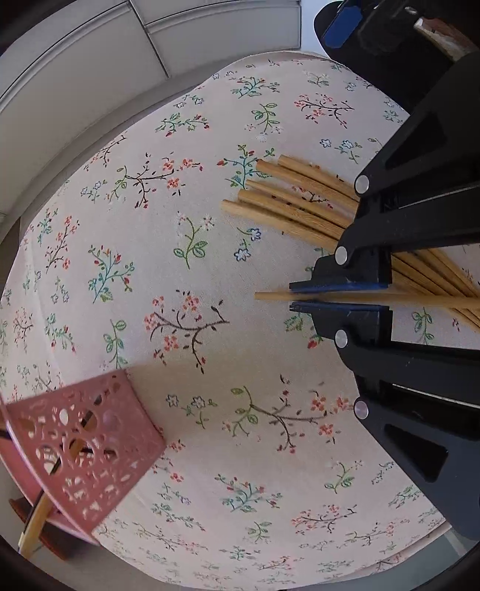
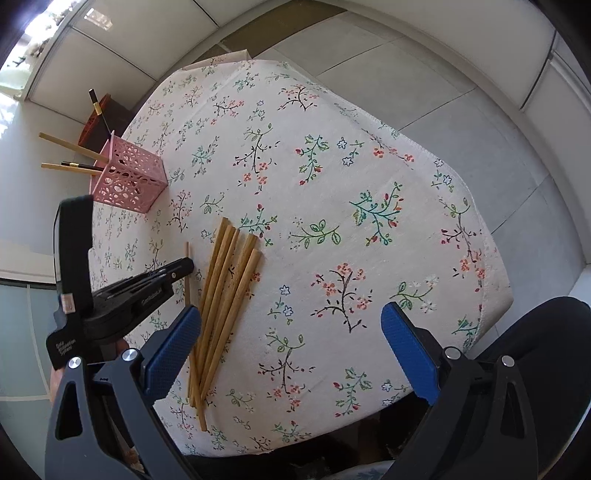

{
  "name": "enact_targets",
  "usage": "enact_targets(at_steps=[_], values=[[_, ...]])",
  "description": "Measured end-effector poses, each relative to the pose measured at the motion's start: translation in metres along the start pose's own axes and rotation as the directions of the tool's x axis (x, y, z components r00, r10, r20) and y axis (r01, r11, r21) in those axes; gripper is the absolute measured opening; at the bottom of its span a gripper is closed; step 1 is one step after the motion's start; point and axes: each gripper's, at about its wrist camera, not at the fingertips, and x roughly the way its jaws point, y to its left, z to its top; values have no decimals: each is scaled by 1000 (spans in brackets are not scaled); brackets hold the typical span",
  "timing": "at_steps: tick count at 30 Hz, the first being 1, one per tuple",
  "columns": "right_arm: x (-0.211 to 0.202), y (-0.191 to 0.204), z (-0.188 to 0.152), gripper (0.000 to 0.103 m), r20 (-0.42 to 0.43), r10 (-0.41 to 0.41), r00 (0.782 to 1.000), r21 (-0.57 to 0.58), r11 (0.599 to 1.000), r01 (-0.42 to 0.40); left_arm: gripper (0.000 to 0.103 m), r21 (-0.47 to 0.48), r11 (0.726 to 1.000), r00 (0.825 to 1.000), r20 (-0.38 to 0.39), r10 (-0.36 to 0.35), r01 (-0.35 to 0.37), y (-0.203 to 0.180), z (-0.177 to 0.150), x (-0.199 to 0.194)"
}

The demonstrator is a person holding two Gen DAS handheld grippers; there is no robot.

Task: Organize utensils
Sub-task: 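Grasp a bamboo chopstick with the right tool while the left lifts its chopstick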

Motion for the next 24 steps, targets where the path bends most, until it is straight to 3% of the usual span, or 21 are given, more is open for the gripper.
enact_targets(at_steps=[2,4,6,9,11,24], values=[[8,5,5,86,-16,24,1000,28,999,-23,4,-10,1000,999,29,-20,20,10,-9,-15],[19,11,10,70,-51,42,998,57,998,-40,4,-17,999,997,69,-36,37,18,-18,-34],[34,17,12,48,-99,62,993,85,995,-54,4,-24,998,993,104,-49,52,27,-26,-50],[51,19,11,33,-120,27,992,127,992,-12,4,-32,997,985,159,-66,72,35,-30,-74],[59,21,10,28,-115,2,993,132,991,13,4,-36,996,980,186,-69,77,36,-28,-85],[88,40,19,21,-121,-107,987,128,984,123,4,-51,993,963,251,-94,110,51,-33,-108]])
